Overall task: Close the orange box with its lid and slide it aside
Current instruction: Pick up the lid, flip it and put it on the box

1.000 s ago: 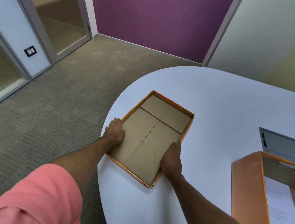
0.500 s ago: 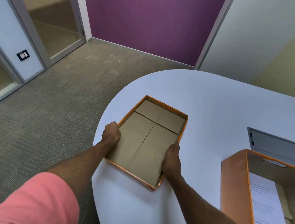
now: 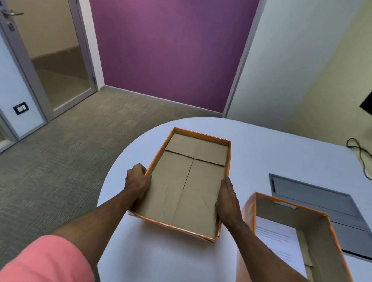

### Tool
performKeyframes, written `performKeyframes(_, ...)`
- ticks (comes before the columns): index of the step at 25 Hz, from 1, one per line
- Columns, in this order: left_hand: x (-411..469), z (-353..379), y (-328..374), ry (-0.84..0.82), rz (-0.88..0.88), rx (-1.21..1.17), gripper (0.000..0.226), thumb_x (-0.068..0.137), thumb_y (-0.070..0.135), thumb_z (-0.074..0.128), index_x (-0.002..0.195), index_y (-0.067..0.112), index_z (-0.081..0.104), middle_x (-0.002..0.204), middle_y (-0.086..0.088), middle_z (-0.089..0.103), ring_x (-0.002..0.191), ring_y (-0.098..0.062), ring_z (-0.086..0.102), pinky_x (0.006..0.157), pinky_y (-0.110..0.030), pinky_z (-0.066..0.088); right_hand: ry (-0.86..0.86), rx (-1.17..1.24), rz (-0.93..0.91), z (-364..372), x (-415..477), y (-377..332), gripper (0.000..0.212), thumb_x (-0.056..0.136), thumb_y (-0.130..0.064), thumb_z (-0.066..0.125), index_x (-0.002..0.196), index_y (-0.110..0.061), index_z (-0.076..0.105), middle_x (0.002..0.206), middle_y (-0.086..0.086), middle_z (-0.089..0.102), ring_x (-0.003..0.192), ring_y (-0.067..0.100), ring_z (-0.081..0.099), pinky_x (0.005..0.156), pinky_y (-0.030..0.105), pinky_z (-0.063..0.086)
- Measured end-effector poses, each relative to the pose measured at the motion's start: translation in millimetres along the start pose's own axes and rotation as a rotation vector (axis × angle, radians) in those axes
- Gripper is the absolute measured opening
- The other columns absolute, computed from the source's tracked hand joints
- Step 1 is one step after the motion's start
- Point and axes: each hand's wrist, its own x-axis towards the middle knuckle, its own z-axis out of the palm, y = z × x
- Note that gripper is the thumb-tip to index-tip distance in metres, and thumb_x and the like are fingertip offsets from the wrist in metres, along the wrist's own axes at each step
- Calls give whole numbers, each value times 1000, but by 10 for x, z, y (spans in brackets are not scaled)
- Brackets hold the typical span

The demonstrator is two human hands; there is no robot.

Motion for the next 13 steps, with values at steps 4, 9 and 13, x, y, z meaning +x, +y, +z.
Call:
performKeyframes(4, -461, 97, 372, -66, -63, -179, 29, 85, 16, 63, 111, 4, 65, 114, -16, 67, 107, -32, 62, 93, -39, 51, 116, -94, -110, -649, -179, 311, 52, 91, 9, 36, 142, 0, 34, 150, 18, 37, 141, 30, 34, 118, 42, 29)
performKeyframes(9, -1219, 299, 761, -342, -79, -425, 20, 91, 12, 54, 104, 3, 68, 91, -12, 65, 76, -21, 57, 63, -29, 48, 161, -40, -159, -1365, -533, 750, 49, 91, 6, 40, 138, -7, 44, 140, 13, 50, 131, 25, 46, 113, 35, 36)
performKeyframes(13, -1740, 591, 1044, -390, -72, -582, 23, 93, 17, 56, 109, 3, 62, 98, -15, 64, 77, -24, 60, 71, -35, 52, 177, -19, -100, -1774, -920, 1152, 42, 91, 10, 42, 130, 0, 51, 133, 20, 56, 126, 33, 51, 110, 29, 35)
